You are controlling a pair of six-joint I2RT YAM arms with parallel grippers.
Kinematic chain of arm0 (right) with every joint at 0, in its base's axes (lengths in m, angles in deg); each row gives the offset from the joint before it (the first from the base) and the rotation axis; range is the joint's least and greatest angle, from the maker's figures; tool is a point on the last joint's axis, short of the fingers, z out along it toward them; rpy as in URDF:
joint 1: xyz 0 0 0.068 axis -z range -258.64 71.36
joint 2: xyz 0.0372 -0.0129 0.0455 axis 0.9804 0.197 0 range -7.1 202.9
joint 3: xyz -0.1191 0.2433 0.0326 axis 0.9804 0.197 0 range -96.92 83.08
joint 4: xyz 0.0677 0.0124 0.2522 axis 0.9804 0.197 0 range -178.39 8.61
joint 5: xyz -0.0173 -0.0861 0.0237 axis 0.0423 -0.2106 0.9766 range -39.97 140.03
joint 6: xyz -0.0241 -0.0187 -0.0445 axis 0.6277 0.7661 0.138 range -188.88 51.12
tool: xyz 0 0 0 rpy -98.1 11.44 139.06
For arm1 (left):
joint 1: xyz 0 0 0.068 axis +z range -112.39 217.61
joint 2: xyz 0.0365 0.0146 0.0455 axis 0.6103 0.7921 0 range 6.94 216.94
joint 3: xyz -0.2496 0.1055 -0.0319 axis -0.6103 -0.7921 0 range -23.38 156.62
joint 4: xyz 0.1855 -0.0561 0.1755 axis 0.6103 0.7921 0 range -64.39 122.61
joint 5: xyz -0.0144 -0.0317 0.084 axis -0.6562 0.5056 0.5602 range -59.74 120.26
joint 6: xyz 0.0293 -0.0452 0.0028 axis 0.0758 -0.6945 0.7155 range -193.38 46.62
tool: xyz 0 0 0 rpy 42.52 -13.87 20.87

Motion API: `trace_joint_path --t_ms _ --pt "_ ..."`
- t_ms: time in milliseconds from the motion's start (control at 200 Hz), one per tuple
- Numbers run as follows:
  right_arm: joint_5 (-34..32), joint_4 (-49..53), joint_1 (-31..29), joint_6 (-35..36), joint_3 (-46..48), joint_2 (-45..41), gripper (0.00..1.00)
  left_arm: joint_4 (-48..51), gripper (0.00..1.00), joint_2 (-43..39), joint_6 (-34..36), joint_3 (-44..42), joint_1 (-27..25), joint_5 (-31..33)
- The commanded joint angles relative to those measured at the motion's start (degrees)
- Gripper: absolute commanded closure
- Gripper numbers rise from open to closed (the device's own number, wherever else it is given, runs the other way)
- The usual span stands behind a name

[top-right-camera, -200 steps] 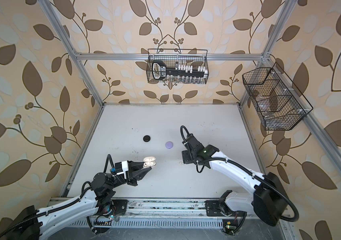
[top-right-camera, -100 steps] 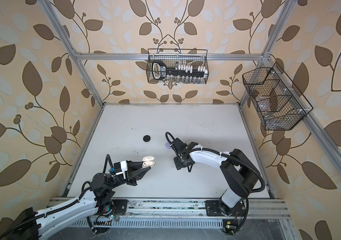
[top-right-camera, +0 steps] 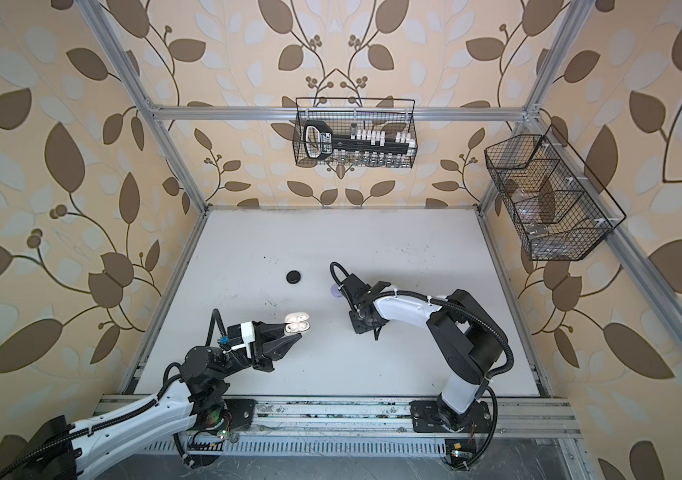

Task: Insert the wireless bluetooth earbuds into the charging case
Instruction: 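Withdraw the right gripper and move it over the remaining white earbud, then lower the open right gripper around the second white earbud and close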

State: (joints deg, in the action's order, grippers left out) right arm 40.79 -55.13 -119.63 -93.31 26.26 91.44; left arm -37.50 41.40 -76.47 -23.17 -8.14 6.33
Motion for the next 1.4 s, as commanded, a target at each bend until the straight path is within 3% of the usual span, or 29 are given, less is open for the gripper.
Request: trace_joint_path --t_ms 0,515,855,1395 --pt "-0.40 -0.69 1.70 -0.75 0.37 0.56 0.60 -2.37 1.00 -0.36 0.28 -2.16 0.04 0.19" --pt "3.85 -3.64 1.84 -3.71 4.72 -2.84 0.59 -3.16 1.00 0.64 0.37 -2.05 0.03 0.19" --pt "2.01 -3.13 -0.12 -4.85 4.77 -2.47 0.66 -2.47 1.00 -0.34 0.17 -2.23 0.05 0.08" --pt "-2.01 -1.97 -1.97 -5.50 5.05 -2.46 0.66 -2.98 1.00 -0.09 -0.25 -2.08 0.05 0.02"
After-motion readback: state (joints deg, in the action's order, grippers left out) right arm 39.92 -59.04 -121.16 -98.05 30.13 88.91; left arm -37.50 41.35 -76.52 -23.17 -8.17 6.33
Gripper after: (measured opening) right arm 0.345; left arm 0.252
